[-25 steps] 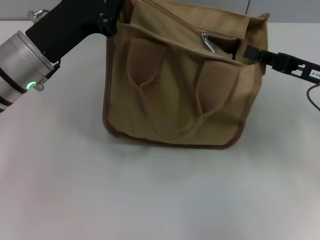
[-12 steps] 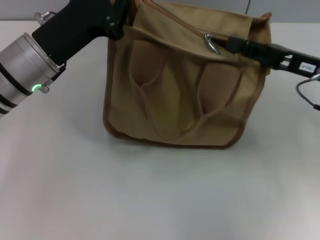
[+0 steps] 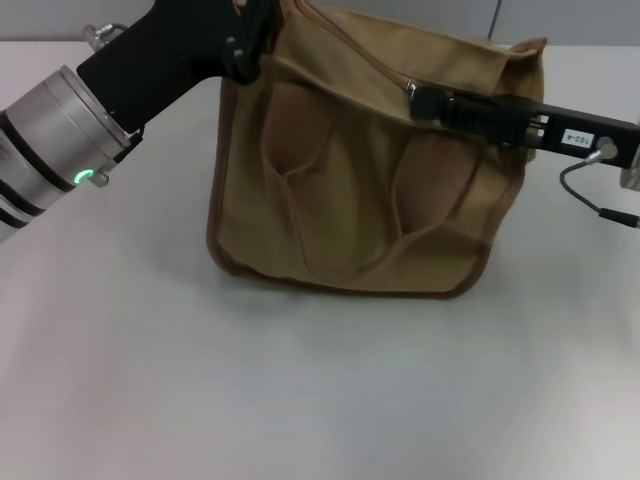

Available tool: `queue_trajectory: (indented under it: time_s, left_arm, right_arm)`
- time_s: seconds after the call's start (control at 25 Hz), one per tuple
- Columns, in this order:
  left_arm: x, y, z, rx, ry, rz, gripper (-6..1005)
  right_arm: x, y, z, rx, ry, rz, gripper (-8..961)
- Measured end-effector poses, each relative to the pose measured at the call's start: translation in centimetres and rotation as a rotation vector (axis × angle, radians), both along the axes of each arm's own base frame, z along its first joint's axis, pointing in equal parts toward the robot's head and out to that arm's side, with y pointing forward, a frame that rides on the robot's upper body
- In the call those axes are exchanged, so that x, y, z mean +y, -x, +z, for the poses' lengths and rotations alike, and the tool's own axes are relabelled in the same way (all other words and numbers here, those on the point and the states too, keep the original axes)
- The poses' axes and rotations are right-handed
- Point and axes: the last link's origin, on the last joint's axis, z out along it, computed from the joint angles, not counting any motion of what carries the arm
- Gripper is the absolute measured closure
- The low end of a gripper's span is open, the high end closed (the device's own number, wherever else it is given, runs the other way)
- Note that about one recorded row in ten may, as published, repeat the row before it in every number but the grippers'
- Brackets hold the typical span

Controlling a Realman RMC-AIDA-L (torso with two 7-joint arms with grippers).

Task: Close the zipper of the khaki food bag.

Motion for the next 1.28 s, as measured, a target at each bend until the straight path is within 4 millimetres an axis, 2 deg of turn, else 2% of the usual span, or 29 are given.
queue_trajectory:
  time_s: [0.04, 0.28, 0.84, 1.04, 1.2, 1.28]
  left_arm:
    - [0.0, -0.1, 0.0, 0.001, 0.002, -0.003, 963]
    - [0.0, -0.3, -0.1, 0.002, 0.003, -0.011, 962]
    - [0.2, -0.2, 0.0, 0.001, -0.001, -0.004, 961]
    - [0.2, -0.2, 0.0, 0.002, -0.001, -0.001, 961]
    - [0.3, -0.1, 0.0, 0.003, 0.000, 0.001, 960]
    - [0.3, -0.1, 0.0, 0.003, -0.001, 0.002, 960]
  right_arm:
    - [0.1, 0.0, -0.1, -0.011, 0.002, -0.006, 619]
    - [0.4, 0.3, -1.2, -0.050, 0.032, -0.013, 617]
    - [0.4, -0.5, -0.7, -0.079, 0.008, -0.024, 643]
    - [0.2, -0.6, -1.1, -0.111, -0.002, 0.013, 693]
    - [-0.1, -0.3, -1.8, -0.138, -0.018, 0.065, 692]
    - [-0.1, -0.3, -1.9, -0.153, -0.081, 0.114, 692]
